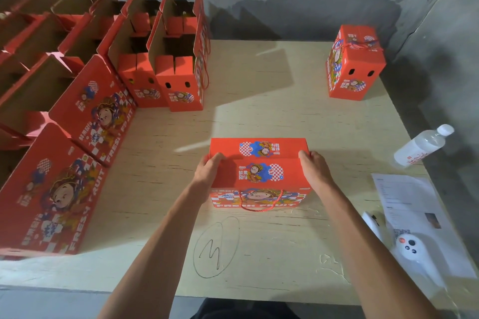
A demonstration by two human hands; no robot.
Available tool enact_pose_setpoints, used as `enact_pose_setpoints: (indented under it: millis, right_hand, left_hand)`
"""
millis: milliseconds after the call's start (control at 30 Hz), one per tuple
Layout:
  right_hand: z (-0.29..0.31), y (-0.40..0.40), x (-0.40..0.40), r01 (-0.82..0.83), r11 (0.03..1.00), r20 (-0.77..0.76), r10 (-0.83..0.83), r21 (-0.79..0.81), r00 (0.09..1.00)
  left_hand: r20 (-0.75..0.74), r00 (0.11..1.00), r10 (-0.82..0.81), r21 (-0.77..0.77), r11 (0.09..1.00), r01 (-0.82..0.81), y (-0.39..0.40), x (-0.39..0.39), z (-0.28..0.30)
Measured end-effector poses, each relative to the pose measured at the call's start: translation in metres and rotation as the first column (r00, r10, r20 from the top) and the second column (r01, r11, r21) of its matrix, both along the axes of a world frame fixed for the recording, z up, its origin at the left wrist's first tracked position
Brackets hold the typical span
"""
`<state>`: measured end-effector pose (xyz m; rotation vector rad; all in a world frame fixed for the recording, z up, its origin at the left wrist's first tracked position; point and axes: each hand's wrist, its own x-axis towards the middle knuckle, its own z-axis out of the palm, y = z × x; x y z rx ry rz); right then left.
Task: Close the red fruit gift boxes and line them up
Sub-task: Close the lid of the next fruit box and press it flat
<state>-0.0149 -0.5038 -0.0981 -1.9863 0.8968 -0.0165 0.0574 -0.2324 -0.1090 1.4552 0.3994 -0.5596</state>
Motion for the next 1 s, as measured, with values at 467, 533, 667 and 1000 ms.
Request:
enact_pose_setpoints:
  millis: [467, 533, 667, 1000]
  right_hand:
    - [0.004, 0.029, -0.003, -0.02, 0.632, 0.288, 0.381, -0.775, 0.879]
    - [0.003, 0.036, -0.004, -0.046, 0.639, 0.294, 0.416, -0.768, 0.861]
    - [0.004, 0.07, 0.003, -0.156, 0.659, 0.256, 0.485, -0.736, 0.836]
    - [0.013, 0.127, 0.02, -0.354, 0.631, 0.162, 0.612, -0.69, 0.774]
  left_hand:
    - [-0.037, 0.999, 0.0, 0.011, 1.0, 0.0, 0.001, 0.003, 0.002]
    - [-0.04, 0.999, 0.008, 0.01, 1.0, -0.007, 0.001, 0.003, 0.002]
    - [-0.014, 1.0, 0.016, 0.015, 1.0, -0.016, 0.001, 0.001, 0.002]
    - [-0.062, 0.998, 0.024, 0.01, 1.0, -0.023, 0.001, 0.006, 0.0]
